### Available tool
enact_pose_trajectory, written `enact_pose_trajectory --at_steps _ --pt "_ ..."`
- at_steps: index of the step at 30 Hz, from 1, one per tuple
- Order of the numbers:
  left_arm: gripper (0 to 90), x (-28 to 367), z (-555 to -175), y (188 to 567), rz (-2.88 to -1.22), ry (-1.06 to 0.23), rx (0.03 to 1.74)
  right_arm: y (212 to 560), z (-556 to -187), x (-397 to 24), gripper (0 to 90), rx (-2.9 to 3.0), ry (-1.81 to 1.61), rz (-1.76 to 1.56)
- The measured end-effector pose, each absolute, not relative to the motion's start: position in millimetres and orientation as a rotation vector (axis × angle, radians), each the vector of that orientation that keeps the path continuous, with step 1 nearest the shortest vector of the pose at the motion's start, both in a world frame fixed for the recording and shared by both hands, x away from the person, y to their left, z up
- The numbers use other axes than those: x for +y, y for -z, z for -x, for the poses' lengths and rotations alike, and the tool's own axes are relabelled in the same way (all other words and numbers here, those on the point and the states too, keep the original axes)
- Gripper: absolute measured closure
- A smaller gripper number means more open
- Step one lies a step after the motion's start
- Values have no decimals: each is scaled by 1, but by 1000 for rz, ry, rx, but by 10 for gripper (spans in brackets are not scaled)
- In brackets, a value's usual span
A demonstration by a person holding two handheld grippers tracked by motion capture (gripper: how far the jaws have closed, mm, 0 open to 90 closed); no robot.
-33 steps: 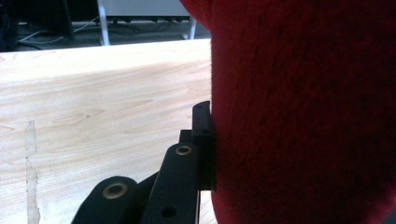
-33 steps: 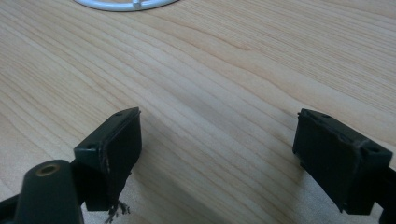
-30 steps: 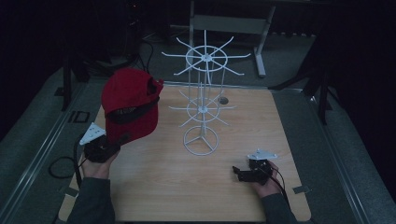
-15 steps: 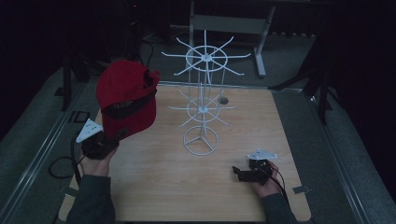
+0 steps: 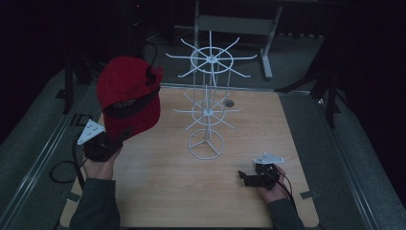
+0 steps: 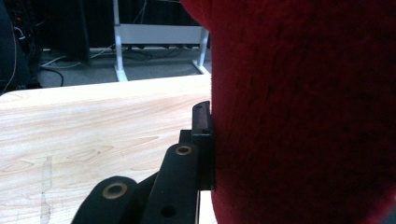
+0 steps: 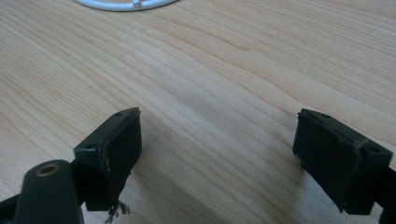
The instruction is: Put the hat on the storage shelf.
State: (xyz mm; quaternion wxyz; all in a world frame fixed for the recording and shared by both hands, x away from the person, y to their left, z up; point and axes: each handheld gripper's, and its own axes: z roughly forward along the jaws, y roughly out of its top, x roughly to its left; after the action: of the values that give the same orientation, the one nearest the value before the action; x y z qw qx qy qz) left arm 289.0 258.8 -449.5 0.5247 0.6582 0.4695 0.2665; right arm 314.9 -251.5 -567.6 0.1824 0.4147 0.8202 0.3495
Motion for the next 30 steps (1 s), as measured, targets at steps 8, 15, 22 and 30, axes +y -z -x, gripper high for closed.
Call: enact_pose_trajectory --at_steps 8,15,22,30 --pt "847 259 -286 443 -1548 -655 1120 568 -315 -251 153 2314 -987 -1172" --pt "847 258 -287 437 -1532 -665 1121 568 -315 -251 153 2315 -986 -1171" --pt "847 253 -287 432 -1509 -672 1109 568 -315 -252 153 2315 -985 -1171" --pt "847 249 -288 426 -1486 -679 1099 567 -315 -251 153 2315 -986 -1172"
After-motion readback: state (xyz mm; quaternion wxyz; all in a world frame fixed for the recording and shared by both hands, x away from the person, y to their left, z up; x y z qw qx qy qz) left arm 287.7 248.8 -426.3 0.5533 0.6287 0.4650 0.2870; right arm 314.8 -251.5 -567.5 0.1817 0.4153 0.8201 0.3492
